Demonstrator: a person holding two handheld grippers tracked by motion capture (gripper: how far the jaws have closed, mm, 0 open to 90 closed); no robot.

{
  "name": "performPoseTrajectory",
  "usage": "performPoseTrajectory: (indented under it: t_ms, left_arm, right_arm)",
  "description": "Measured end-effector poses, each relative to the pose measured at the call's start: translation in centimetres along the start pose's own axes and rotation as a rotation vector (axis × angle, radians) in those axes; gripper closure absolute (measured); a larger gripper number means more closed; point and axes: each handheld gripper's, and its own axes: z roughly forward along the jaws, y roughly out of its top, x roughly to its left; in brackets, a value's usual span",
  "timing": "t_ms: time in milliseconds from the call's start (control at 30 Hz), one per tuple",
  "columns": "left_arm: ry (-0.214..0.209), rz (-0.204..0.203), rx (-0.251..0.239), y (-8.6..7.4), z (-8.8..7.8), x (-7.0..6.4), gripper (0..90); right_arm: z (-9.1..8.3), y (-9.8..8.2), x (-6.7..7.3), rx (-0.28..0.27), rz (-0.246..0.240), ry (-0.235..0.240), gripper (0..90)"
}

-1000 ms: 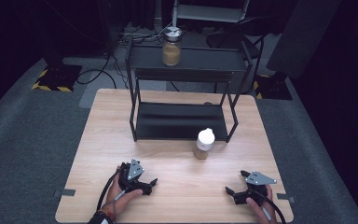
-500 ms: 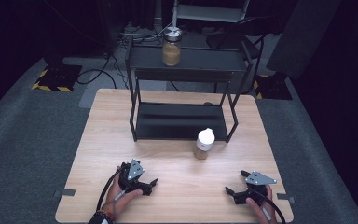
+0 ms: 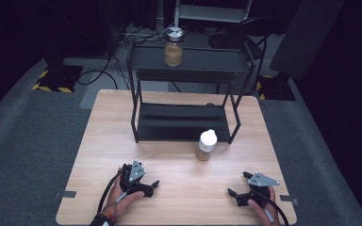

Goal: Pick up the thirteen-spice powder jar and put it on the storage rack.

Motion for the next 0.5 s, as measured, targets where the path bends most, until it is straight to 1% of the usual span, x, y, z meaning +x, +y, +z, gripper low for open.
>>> performPoseTrajectory:
  t_ms: [500]
  left_arm:
    - [0.009,-0.007,-0.001,0.03,0.08,-0.11,0.4]
  right_arm:
    - [0.0,0.0,0.0,0.0,0.0,0.0,0.0]
